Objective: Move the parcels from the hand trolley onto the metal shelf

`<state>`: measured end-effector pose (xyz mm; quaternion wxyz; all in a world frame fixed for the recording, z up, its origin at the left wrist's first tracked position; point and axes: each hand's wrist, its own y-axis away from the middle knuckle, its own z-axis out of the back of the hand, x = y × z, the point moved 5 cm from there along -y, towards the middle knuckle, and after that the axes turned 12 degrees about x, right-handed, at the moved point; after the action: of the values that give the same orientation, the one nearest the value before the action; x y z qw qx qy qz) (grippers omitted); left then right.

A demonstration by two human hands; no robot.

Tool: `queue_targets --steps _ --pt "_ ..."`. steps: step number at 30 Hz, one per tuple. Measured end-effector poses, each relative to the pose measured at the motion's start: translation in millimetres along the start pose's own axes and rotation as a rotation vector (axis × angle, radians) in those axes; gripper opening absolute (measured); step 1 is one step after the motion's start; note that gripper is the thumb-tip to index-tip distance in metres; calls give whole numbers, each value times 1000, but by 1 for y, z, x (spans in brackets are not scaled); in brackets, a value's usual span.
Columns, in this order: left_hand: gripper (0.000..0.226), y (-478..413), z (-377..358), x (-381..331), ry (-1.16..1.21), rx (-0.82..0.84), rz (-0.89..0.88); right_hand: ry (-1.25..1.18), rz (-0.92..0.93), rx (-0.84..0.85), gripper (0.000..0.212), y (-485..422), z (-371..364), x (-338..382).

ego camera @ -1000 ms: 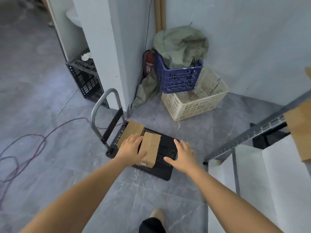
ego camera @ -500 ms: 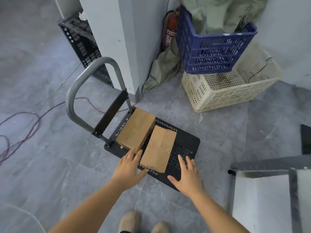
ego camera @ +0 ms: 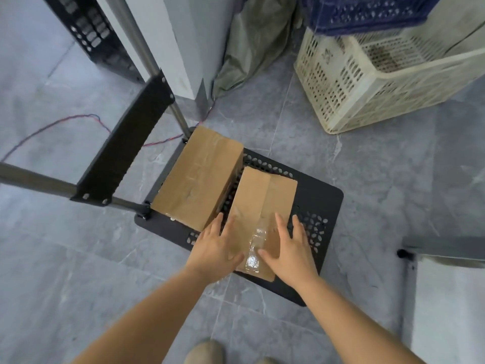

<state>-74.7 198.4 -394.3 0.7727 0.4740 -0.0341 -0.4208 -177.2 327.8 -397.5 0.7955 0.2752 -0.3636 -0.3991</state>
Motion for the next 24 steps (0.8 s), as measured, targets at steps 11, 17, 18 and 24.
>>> queue_targets --steps 11,17,18,24 --pt "129 -34 -21 2 331 57 2 -318 20 87 103 -17 -25 -4" --pt "128 -5 -6 -21 325 64 -41 -371 -10 64 102 17 -3 0" --pt "128 3 1 -27 318 60 -46 -363 -10 53 101 25 7 3" --pt "127 61 73 -72 304 -11 -84 -288 35 -53 101 78 92 35"
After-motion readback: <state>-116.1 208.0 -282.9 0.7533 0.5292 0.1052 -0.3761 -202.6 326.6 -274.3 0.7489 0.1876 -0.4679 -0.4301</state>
